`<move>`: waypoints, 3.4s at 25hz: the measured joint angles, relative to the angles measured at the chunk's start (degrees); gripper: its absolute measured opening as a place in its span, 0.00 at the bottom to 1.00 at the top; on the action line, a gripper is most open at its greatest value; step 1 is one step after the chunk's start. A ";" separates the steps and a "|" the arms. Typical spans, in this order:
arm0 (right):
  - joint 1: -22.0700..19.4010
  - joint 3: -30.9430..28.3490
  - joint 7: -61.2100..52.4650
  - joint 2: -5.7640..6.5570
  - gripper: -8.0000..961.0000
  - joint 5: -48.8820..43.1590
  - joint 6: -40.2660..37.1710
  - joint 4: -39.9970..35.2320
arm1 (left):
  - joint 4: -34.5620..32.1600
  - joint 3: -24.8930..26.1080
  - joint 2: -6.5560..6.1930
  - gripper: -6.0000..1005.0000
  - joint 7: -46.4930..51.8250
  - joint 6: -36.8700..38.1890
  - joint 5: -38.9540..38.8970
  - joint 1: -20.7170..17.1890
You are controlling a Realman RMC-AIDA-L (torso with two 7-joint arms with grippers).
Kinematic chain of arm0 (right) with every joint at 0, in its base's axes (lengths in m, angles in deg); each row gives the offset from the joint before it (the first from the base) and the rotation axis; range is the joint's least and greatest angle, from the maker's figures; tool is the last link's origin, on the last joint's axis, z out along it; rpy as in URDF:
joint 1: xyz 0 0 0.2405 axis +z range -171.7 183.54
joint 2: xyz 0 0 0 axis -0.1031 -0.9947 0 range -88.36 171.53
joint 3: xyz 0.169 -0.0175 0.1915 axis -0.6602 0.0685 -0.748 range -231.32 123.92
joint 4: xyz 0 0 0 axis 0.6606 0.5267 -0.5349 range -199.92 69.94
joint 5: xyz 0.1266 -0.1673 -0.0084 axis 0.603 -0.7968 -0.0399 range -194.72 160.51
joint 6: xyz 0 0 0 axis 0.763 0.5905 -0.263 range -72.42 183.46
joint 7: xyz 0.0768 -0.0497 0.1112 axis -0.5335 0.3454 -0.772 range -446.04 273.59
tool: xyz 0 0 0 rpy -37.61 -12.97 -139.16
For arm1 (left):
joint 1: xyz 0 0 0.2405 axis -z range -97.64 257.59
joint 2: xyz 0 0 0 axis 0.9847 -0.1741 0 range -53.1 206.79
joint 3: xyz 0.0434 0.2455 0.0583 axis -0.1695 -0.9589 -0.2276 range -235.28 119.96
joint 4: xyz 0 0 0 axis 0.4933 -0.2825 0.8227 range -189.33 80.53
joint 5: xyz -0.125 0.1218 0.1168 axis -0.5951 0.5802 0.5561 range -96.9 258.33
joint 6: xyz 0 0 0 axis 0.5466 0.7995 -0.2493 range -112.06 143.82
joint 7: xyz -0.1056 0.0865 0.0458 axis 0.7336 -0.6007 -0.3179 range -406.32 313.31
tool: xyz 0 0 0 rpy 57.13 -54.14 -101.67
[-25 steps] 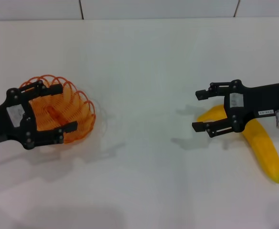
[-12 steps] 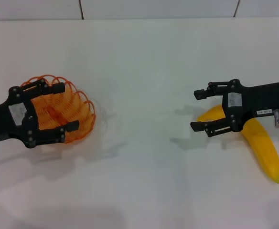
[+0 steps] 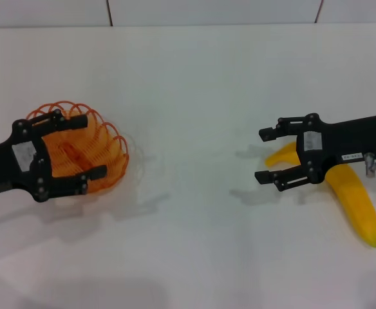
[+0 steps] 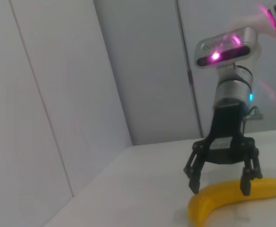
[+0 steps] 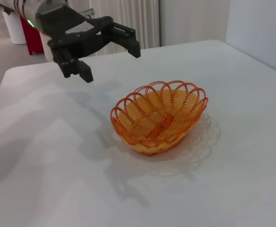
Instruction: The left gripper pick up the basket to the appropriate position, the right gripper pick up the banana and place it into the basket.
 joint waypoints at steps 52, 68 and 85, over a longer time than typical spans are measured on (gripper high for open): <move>-0.27 0.03 -1.34 -0.54 0.92 -0.06 -0.51 0.02 | -14.68 -9.28 -0.78 0.82 61.50 -29.82 36.91 15.40; -0.47 -0.01 -2.82 -0.65 0.92 -0.08 -0.32 0.02 | -8.96 -8.91 -0.30 0.81 56.80 -34.67 33.31 16.10; -0.56 0.00 -2.99 -0.62 0.92 -0.08 -0.02 0.10 | -7.20 -8.54 -0.37 0.72 55.03 -36.57 30.21 14.72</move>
